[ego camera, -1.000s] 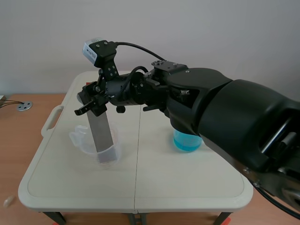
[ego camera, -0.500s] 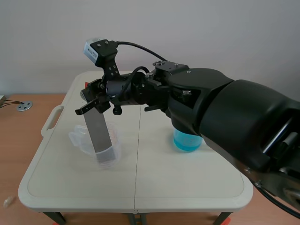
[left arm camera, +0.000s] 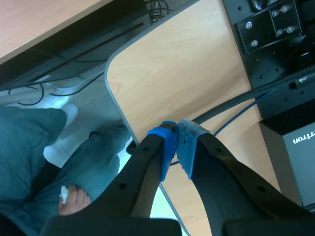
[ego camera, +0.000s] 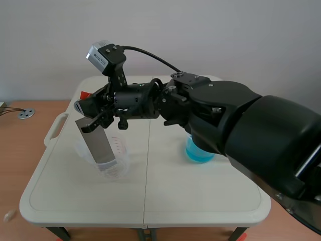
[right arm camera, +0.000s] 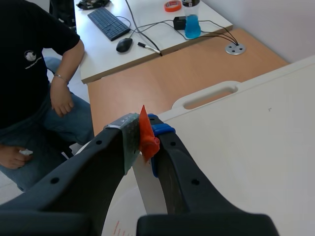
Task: Hold the metal plate by the orange handle, dip it into the blue solution, take it out and point at it, then put the plate back in the beaker on the left.
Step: 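Lift the metal plate out of the left beaker, then move the plate over the blue solution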
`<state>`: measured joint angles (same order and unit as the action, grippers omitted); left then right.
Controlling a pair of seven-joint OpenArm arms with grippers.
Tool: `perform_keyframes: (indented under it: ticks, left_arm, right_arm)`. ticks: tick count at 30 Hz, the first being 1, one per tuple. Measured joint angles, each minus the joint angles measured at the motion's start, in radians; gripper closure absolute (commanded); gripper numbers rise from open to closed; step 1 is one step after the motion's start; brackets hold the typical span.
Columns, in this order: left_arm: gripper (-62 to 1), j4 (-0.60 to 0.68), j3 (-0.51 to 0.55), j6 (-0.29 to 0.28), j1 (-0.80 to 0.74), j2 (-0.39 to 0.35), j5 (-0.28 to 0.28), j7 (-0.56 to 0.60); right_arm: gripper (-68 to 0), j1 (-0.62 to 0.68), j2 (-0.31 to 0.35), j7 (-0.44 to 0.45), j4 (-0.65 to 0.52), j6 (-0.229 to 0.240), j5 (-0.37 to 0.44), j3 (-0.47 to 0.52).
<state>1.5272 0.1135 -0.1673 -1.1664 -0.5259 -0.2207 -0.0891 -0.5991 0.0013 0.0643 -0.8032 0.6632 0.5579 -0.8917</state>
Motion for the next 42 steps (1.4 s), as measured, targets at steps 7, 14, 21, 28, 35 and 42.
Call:
perform_keyframes:
  ticks: [7,14,21,28,35,42]
  left_arm:
    - [-1.9,0.0,0.0,0.0,0.0,0.0,0.0,0.0]
    - [-1.9,-0.039,0.0,0.0,0.034,0.005,0.0,-0.001]
    - [-1.9,-0.04,0.0,0.0,0.034,0.005,0.0,-0.002]
    - [-1.9,-0.04,0.0,0.0,0.034,0.005,0.0,-0.002]
    - [-1.9,-0.04,0.0,0.0,0.034,0.005,0.0,-0.001]
    - [-1.9,-0.04,0.0,0.0,0.034,0.005,0.0,-0.001]
  right_arm:
    - [-1.3,0.04,0.082,0.002,-0.168,-0.001,0.0,0.0]
    - [-1.3,0.053,0.113,0.001,-0.286,-0.012,0.0,0.029]
    - [-1.3,0.077,0.165,-0.076,-0.414,-0.026,0.0,0.065]
    - [-1.3,0.103,0.188,-0.139,-0.547,-0.068,0.0,0.086]
    - [-1.3,0.164,0.196,-0.211,-0.663,-0.074,0.0,0.157]
    - [-1.3,0.2,0.196,-0.315,-0.754,-0.095,0.0,0.231]
